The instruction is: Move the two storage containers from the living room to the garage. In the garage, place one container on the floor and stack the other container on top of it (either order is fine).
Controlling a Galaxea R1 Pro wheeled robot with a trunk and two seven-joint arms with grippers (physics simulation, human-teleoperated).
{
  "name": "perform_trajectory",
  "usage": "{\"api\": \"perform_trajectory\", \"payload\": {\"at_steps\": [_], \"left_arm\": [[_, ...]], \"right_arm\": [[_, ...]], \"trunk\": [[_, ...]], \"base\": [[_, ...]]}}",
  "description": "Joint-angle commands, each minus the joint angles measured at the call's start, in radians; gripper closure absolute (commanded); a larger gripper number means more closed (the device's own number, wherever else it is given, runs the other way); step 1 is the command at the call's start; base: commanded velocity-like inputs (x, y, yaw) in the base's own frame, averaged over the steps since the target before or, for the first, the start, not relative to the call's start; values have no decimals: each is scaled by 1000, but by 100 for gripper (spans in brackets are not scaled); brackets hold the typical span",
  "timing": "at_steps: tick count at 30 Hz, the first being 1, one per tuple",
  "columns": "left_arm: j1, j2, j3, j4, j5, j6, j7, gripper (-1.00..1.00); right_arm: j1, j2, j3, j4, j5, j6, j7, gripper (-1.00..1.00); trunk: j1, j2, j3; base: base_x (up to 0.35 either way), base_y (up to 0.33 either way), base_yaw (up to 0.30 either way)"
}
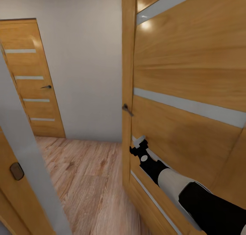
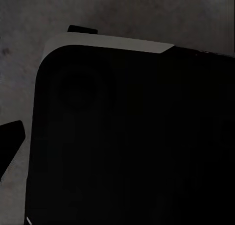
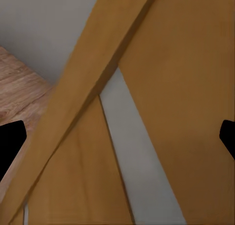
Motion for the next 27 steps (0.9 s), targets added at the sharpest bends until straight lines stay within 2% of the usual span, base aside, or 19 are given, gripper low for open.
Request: {"api": "perform_trajectory", "payload": {"at_steps": [1,13,22,27], "left_arm": [[0,0,3,0,8,-1,-5,-100],[0,0,3,0,8,-1,-5,-100],[0,-1,3,0,8,-1,-5,-100],[0,-1,3,0,8,-1,-5,-100]], "right_arm": [[-1,0,-7,2,3,-2,-9,-100],[5,0,-7,2,2,9,-74,-100],[5,0,-3,2,2,7,-95,-100],[5,0,-3,2,2,7,-122,-100]], "trunk": [[1,0,-1],[1,0,-1],[1,0,-1],[1,0,-1]], "base": [[310,0,0],[320,0,0],[316,0,0],[112,0,0]]}}
